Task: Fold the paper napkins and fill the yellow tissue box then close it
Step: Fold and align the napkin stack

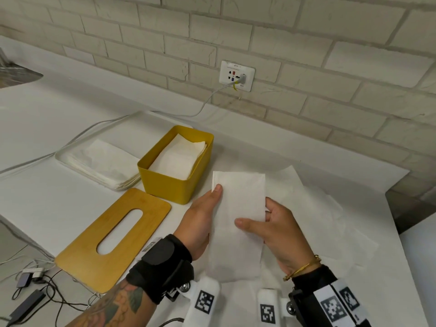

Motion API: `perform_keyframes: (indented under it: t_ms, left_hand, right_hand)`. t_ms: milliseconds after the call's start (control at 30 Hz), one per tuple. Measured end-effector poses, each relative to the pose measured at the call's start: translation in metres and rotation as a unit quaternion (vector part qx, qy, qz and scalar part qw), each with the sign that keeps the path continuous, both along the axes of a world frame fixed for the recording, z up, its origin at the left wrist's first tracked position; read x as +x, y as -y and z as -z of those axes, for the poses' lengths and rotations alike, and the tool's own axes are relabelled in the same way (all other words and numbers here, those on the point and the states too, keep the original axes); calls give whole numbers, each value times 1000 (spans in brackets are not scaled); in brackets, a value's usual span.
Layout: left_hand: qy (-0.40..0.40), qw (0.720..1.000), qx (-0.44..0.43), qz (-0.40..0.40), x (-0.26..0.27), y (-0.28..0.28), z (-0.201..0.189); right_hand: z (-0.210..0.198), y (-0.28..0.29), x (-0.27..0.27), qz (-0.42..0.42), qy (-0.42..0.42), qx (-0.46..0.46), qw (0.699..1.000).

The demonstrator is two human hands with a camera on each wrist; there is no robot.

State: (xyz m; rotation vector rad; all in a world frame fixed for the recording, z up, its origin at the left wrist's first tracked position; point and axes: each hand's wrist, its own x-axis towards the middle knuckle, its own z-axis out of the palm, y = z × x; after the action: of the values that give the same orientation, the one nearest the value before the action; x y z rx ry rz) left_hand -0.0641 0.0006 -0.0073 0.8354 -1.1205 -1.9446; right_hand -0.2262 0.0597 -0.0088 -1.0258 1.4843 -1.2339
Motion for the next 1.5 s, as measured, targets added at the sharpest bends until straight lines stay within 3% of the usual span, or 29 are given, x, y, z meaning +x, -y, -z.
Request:
perform_keyframes:
  t_ms: [233,300,467,567,767,967,1133,1367,1500]
  left_hand:
    - [-28,998,-5,-61,19,22,-15]
    - [-27,998,-17,-61,25,23,-18]
    - [19,997,-60,-42,31,13,-14]
    - [43,993,-82,-68,38,7,-3]
    - [144,961,-167,-166,63,2,20]
    - [115,909,-307,-257,63,-12,-2]
    - [204,912,-250,-252,57,-22,29]
    - [125,911,-291,-262,61,-19,1]
    - [196,933,-230,-196,64,-22,25]
  right_hand:
    - [23,-13,-7,-67,-58,96,991]
    - [17,-10,-12,-51,-66,70,994]
    - [-9,12,11,-69,38,-23,997]
    - [1,28,39,-39,8,-21,999]
    - [12,40,78,12,-1,-50,999]
    - [-8,35,98,-7,48,-163,985]
    - [20,29,106,-1,12,-76,997]
    - [3,31,100,-10,23,-140,990]
    - [23,27,104,21,0,-69,997]
